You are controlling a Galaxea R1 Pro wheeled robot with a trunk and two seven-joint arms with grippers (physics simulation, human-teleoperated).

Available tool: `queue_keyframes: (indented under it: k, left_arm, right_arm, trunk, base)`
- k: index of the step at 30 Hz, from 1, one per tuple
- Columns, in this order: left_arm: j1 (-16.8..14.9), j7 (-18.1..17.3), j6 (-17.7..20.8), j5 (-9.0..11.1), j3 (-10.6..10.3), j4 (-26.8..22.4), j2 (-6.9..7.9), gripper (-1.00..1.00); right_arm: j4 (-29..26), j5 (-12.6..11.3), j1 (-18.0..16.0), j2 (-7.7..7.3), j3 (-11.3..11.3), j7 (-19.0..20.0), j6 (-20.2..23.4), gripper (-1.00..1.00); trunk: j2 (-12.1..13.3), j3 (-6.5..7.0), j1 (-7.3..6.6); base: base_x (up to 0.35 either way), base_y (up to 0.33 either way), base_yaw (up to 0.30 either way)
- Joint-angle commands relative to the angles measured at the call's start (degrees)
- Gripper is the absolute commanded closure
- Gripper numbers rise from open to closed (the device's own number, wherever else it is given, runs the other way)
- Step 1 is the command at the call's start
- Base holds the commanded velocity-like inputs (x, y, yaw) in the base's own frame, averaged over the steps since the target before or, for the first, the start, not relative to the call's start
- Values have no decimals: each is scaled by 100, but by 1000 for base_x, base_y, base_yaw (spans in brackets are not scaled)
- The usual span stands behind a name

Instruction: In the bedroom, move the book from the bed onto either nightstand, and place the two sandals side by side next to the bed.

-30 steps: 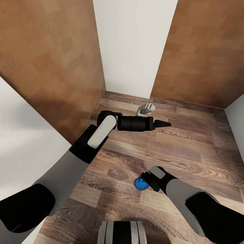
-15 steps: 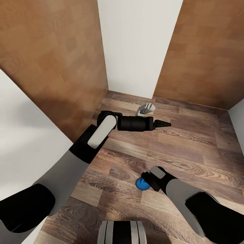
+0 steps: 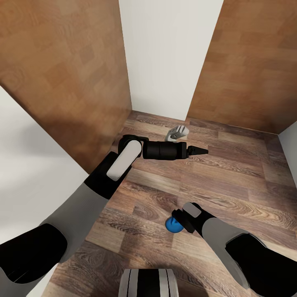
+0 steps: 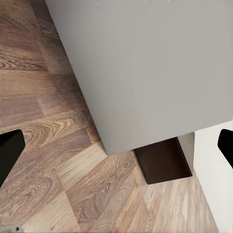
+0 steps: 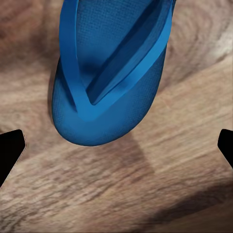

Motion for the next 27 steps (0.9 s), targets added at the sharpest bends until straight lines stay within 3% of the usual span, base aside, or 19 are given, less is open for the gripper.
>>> queue_keyframes:
  k: [1, 27]
  left_arm:
    - [-3, -45, 14, -42, 4, 2, -1, -100]
    - [-1, -40, 8, -42, 4, 5, -1, -100]
  right_arm:
    - [-9, -21, -1, -2, 38, -33, 32, -100]
    - [-8, -35, -1, -2, 23, -75, 35, -100]
  trunk:
    - [-1, -4, 0]
    - [-1, -4, 0]
  base:
    - [47, 18, 1]
    - [21, 5, 0]
